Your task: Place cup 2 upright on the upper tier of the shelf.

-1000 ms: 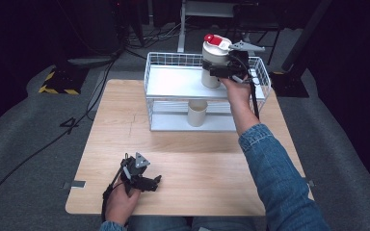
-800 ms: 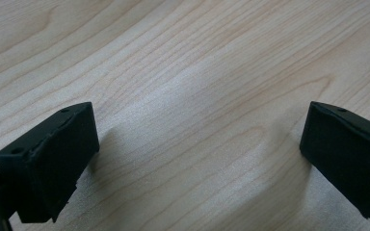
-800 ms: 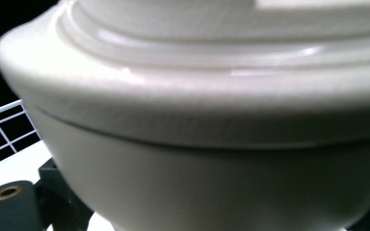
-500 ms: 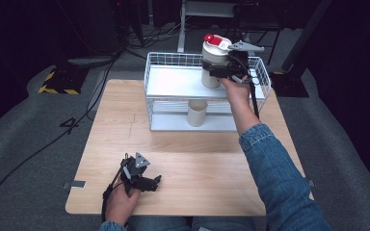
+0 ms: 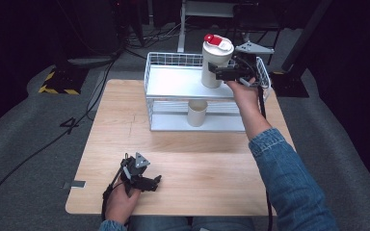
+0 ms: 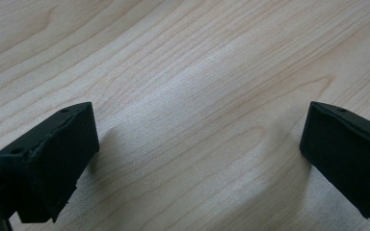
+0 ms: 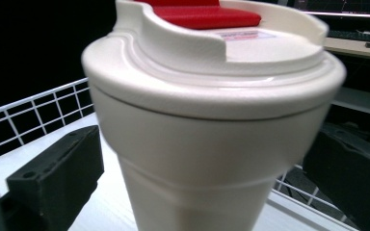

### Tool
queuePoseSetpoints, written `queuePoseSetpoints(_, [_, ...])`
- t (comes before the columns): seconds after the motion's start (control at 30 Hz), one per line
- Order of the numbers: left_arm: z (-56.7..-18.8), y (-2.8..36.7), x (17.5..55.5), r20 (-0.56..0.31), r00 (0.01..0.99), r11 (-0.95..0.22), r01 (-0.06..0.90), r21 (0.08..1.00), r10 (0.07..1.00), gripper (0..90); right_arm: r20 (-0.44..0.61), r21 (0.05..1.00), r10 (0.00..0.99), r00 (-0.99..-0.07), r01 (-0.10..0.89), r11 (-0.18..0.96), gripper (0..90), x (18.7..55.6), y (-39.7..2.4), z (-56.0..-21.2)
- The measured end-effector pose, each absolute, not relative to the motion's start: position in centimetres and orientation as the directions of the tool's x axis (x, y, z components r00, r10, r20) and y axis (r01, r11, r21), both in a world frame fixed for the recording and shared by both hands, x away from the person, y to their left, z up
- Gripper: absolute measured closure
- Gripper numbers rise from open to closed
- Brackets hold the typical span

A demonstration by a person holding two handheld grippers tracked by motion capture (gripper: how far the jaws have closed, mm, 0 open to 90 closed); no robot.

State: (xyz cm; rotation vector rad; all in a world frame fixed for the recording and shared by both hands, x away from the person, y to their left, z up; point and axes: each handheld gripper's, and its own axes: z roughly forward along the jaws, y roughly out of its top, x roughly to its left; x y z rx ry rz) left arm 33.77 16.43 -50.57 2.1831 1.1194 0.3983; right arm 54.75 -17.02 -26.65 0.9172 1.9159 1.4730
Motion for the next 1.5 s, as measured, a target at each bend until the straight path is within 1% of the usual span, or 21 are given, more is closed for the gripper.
queuePoseSetpoints(0.23, [-50.6,16.4,33.8,-0.024,0.593,-0.431,0.611,0.664,0.805,0.6,-0.026,0.966,0.772,-0.635,0.183,0.182,0.9,52.8,-18.2,-25.7])
queuePoseSetpoints(0.3, [-50.6,16.4,33.8,-0.024,0.593,-0.430,0.611,0.664,0.805,0.7,-0.041,0.965,0.762,-0.646,0.171,0.197,1.0,51.6,-18.9,-25.3])
queuePoseSetpoints(0.37, [-50.6,16.4,33.8,-0.024,0.593,-0.431,0.611,0.664,0.805,0.6,-0.039,0.966,0.758,-0.651,0.170,0.195,1.0,51.2,-19.1,-25.3])
queuePoseSetpoints(0.43, [-50.6,16.4,33.8,-0.024,0.593,-0.431,0.611,0.664,0.805,0.6,-0.037,0.965,0.746,-0.665,0.172,0.200,1.0,49.9,-19.9,-25.2])
queuePoseSetpoints(0.83, [-50.6,16.4,33.7,-0.024,0.587,-0.426,0.614,0.665,0.809,0.6,-0.007,0.971,0.708,-0.706,0.163,0.173,1.1,45.7,-23.7,-25.5])
queuePoseSetpoints(1.13, [-50.6,16.3,33.8,-0.025,0.591,-0.428,0.614,0.663,0.807,0.6,-0.034,0.957,0.694,-0.719,0.177,0.230,1.8,42.6,-26.8,-27.1])
queuePoseSetpoints(1.23, [-50.6,16.3,33.8,-0.026,0.588,-0.426,0.614,0.665,0.808,0.6,-0.034,0.957,0.691,-0.722,0.176,0.231,1.9,42.0,-27.3,-27.5])
queuePoseSetpoints(1.37, [-50.6,16.3,33.9,-0.022,0.591,-0.430,0.611,0.665,0.806,0.5,-0.009,0.960,0.674,-0.739,0.181,0.212,2.0,40.5,-28.3,-29.0])
queuePoseSetpoints(1.5, [-50.6,16.3,33.9,-0.022,0.591,-0.430,0.611,0.665,0.806,0.5,-0.023,0.957,0.674,-0.738,0.178,0.227,2.4,39.6,-28.9,-30.0])
